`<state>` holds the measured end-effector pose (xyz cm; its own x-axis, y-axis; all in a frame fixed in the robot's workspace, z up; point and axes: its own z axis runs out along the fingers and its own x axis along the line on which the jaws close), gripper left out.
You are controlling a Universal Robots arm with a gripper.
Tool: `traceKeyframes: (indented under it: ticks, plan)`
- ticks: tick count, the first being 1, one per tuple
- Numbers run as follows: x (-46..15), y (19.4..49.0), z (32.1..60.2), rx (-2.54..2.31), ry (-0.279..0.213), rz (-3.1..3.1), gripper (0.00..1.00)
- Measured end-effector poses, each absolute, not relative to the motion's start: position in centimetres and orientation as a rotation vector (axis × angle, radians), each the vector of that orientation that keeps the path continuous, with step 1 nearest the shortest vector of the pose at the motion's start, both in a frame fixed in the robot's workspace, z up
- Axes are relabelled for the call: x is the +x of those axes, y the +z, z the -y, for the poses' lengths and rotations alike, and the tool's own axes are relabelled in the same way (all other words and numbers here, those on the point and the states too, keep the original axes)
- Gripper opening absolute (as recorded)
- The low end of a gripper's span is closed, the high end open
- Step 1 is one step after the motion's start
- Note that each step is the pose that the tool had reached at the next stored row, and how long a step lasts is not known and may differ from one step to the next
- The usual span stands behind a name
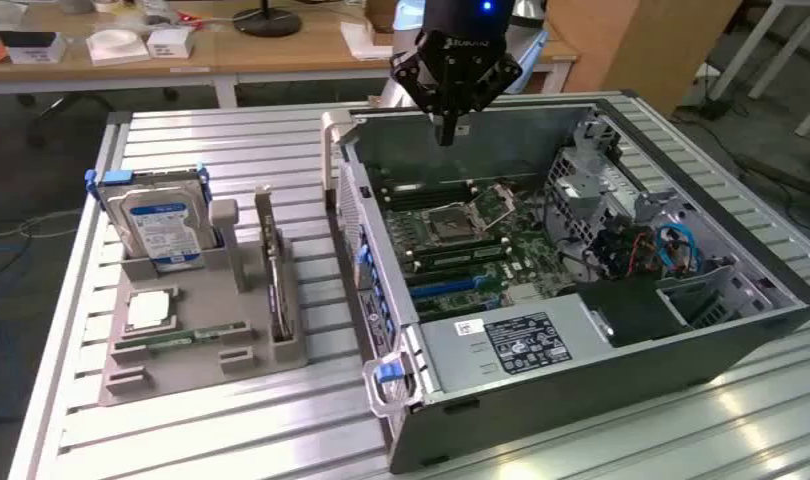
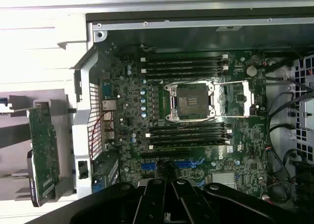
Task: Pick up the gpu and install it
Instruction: 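Reach for the gpu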
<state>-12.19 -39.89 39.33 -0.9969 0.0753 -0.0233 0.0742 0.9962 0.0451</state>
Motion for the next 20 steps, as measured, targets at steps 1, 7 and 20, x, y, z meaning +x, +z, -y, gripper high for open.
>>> traceKeyframes:
  ticks: [1,7,20]
  plan:
    - [-12.2,39.3,39.9,0.117,0.069,-3.114,0.1]
    - [-12.2,39.3,39.9,0.117,0.069,-3.114,0.1]
    - [-15.6,39.3,39.9,0.116,0.069,-3.114,0.1]
